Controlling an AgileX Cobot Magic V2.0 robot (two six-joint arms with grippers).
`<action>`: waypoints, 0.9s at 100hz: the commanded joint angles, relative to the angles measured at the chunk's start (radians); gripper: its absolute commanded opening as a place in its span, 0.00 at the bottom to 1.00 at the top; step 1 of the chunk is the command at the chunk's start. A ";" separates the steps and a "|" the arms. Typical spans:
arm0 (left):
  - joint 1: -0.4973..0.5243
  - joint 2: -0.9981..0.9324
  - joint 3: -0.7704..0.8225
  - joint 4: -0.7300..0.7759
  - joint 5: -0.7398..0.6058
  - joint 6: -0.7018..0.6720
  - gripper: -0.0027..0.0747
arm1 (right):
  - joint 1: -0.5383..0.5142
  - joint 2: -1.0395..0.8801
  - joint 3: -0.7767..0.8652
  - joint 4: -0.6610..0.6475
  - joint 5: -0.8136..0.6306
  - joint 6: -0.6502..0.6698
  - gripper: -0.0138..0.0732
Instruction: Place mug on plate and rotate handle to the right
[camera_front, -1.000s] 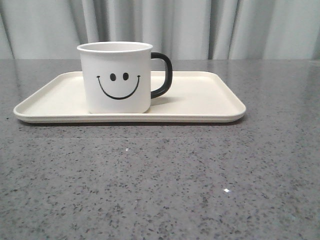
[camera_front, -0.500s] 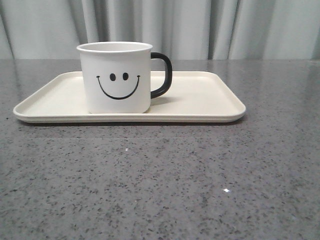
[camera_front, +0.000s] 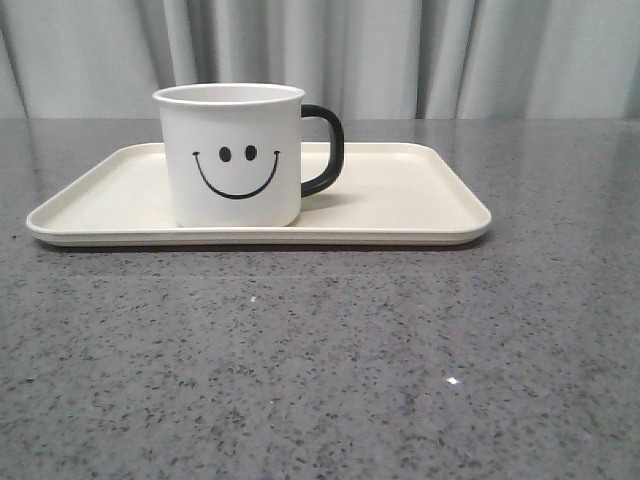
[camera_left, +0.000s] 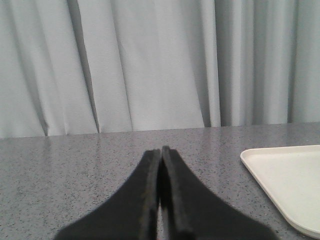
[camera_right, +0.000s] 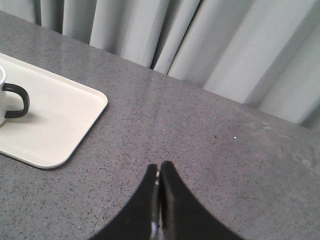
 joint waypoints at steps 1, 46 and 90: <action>0.001 -0.029 0.007 -0.002 -0.071 0.002 0.01 | -0.004 0.012 -0.020 0.008 -0.074 0.001 0.09; 0.001 -0.029 0.007 -0.002 -0.071 0.002 0.01 | -0.004 0.012 -0.020 0.008 -0.074 0.001 0.09; 0.001 -0.029 0.007 -0.002 -0.071 0.002 0.01 | -0.003 -0.070 0.028 0.021 -0.096 0.000 0.09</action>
